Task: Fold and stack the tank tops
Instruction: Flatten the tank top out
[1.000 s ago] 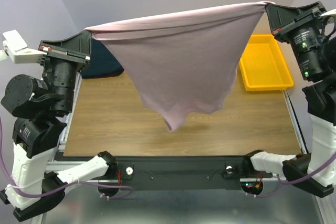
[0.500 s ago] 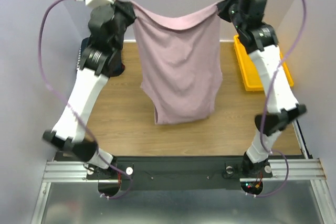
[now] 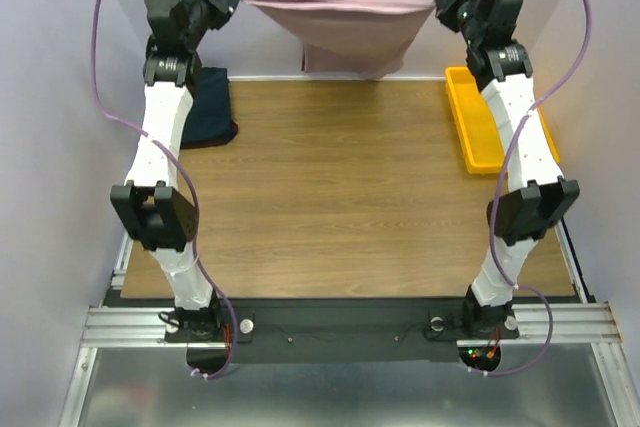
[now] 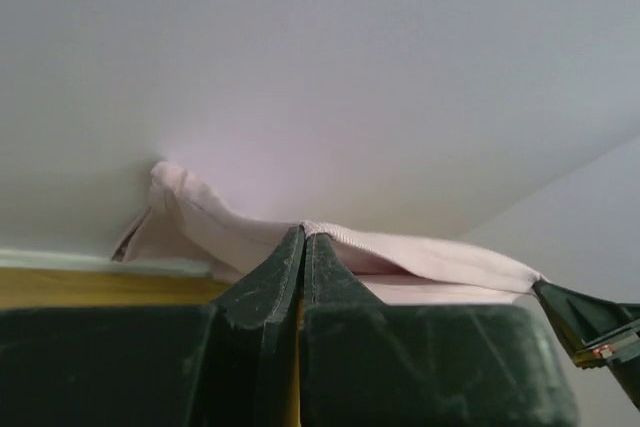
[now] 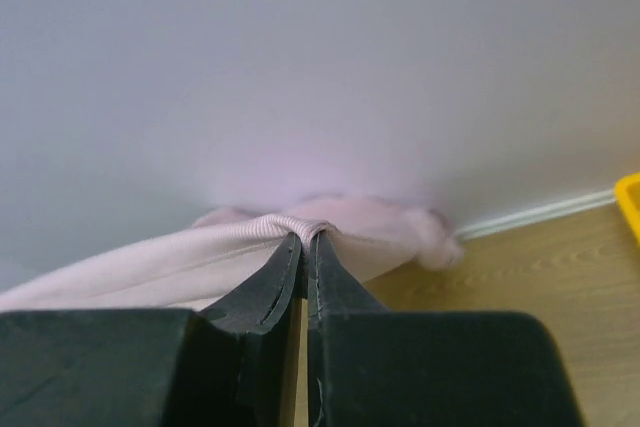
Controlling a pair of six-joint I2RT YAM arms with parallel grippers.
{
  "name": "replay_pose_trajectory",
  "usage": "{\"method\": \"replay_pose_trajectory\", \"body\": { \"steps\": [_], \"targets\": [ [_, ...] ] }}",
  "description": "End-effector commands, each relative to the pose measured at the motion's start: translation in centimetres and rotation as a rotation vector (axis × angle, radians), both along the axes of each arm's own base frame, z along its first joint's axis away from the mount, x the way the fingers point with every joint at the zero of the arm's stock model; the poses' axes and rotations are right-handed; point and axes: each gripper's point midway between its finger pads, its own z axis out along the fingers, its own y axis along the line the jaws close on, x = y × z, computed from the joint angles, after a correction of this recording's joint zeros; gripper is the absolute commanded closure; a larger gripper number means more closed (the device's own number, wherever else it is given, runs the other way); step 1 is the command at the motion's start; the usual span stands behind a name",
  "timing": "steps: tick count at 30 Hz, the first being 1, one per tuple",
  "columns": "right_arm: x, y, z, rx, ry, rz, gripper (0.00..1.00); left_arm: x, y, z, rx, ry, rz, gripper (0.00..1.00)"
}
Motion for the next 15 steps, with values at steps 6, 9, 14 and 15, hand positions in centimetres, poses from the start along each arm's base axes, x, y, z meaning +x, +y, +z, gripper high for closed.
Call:
{"method": "replay_pose_trajectory", "body": {
  "steps": [6, 9, 14, 15],
  "targets": [
    [-5.6, 2.1, -16.1, 0.049, 0.308, 0.111, 1.0, -8.2, -3.4, -7.6, -0.057, 0.063, -0.151, 1.0],
    [-10.0, 2.0, -25.1, 0.075, 0.495, 0.116, 0.99, -11.2, -4.5, -16.8, -0.098, 0.253, -0.172, 1.0],
    [-17.9, 1.9, -35.8, 0.109, 0.739, 0.148, 1.0, -18.5, -5.2, -31.7, -0.09, 0.581, -0.136, 1.0],
    [-19.1, 1.9, -37.1, 0.114, 0.771, 0.151, 1.0, -19.6, -5.2, -33.1, -0.082, 0.609, -0.134, 1.0]
  ]
}}
